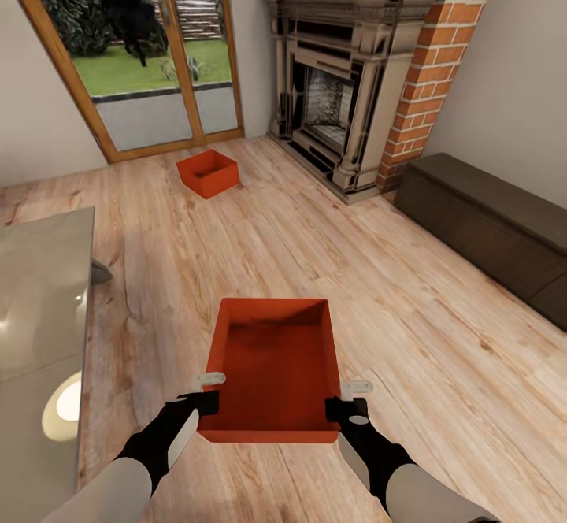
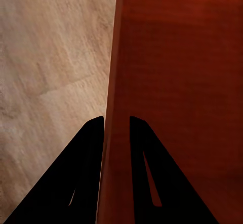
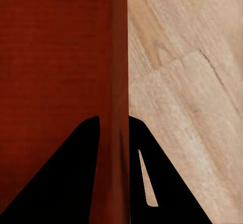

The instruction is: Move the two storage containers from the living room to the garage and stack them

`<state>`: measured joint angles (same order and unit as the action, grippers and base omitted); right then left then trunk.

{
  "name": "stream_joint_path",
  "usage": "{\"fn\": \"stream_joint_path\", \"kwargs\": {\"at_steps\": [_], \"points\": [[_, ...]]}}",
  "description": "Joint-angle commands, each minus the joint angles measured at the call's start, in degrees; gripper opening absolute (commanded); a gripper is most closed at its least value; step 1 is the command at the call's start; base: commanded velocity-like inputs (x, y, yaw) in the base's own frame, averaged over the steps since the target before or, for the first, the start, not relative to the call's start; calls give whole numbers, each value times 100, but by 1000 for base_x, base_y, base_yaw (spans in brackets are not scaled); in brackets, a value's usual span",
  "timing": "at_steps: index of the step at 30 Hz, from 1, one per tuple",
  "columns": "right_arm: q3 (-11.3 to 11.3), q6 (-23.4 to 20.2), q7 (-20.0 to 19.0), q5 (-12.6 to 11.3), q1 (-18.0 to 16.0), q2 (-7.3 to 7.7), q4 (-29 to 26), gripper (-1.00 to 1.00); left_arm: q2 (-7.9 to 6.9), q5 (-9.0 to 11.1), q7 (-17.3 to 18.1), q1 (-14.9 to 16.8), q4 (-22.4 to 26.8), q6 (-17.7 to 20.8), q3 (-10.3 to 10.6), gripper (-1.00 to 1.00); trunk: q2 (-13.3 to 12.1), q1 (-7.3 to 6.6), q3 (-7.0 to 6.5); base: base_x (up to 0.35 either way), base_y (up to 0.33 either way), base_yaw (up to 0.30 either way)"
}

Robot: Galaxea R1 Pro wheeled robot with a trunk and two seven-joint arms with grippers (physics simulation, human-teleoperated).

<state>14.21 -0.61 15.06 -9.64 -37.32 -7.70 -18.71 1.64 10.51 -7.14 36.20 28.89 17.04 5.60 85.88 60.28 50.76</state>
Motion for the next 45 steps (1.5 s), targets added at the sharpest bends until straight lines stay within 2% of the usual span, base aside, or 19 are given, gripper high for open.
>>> {"fn": "stream_joint_path", "kwargs": {"at_steps": [1,35,45], "points": [[-32,-2,75,24,-3,11,-13,-100,-23,-77,-103,1,11,45,-15,-100,-40,-23,-15,0,0,0],[-12,3,336,60,-3,-16,-28,-100,-30,-84,-103,1,17,45,-14,-100,-1403,-770,-629,0,0,-1],[-15,0,331,43,-3,-16,-27,-100,-30,-76,-112,1,46,45,-18,-100,-1403,-770,-690,0,0,-121]]}}
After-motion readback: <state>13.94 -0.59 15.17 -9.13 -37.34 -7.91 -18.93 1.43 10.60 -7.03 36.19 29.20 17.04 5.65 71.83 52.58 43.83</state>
